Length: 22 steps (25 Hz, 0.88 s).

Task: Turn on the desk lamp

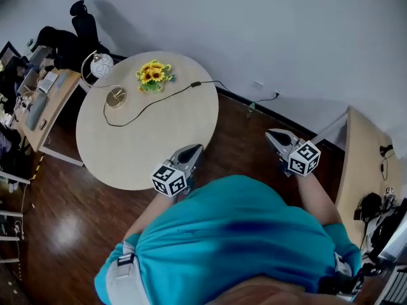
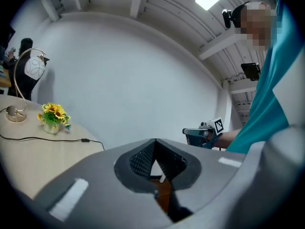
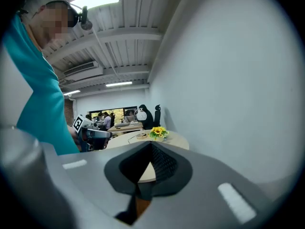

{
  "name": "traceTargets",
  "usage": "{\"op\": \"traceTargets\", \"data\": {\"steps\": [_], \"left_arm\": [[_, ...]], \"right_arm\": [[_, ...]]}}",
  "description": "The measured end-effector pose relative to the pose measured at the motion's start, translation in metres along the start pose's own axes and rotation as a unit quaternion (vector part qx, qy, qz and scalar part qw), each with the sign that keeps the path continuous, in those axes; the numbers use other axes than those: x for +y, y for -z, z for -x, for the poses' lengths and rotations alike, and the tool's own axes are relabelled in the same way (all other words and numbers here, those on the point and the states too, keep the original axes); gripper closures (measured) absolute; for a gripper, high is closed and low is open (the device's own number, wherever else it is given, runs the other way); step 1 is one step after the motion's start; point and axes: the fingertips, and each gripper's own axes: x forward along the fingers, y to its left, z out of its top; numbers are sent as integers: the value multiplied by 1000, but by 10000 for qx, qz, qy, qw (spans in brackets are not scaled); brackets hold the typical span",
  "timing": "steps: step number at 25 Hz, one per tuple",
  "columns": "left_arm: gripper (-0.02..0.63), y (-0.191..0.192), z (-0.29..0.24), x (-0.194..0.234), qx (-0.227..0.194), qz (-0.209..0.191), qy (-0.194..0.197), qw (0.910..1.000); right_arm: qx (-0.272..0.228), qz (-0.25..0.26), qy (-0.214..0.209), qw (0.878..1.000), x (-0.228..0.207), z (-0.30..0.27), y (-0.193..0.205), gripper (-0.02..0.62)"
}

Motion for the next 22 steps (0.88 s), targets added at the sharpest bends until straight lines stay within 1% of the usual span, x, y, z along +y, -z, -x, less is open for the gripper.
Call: {"op": "traceTargets", "data": {"steps": [3, 7, 9, 12, 15, 19, 22], "left_arm": [[588, 6, -38, -15, 40, -109, -110, 9999], [588, 6, -80, -16, 149, -52, -268, 9995], [588, 5, -94, -4, 180, -49, -433, 9989], [588, 12, -124, 26, 153, 23, -641, 9978], [588, 13, -156, 69, 101, 32, -653, 9978], [588, 17, -193, 137, 265, 92, -673, 9973], [589, 4, -221, 180, 234, 273, -681, 9970]], "right_arm": [[154, 302, -367, 9988, -37, 6, -7, 594], [131, 172, -586, 9980, -89, 3, -11, 594], [133, 157, -760, 9969, -109, -6, -10, 594], [167, 80, -908, 9957, -148, -27, -7, 594], [354, 76, -1014, 9942, -186, -68, -9, 594], [600, 95, -1139, 9916, -230, -127, -15, 594], [679, 130, -1213, 9902, -270, -163, -25, 594]]}}
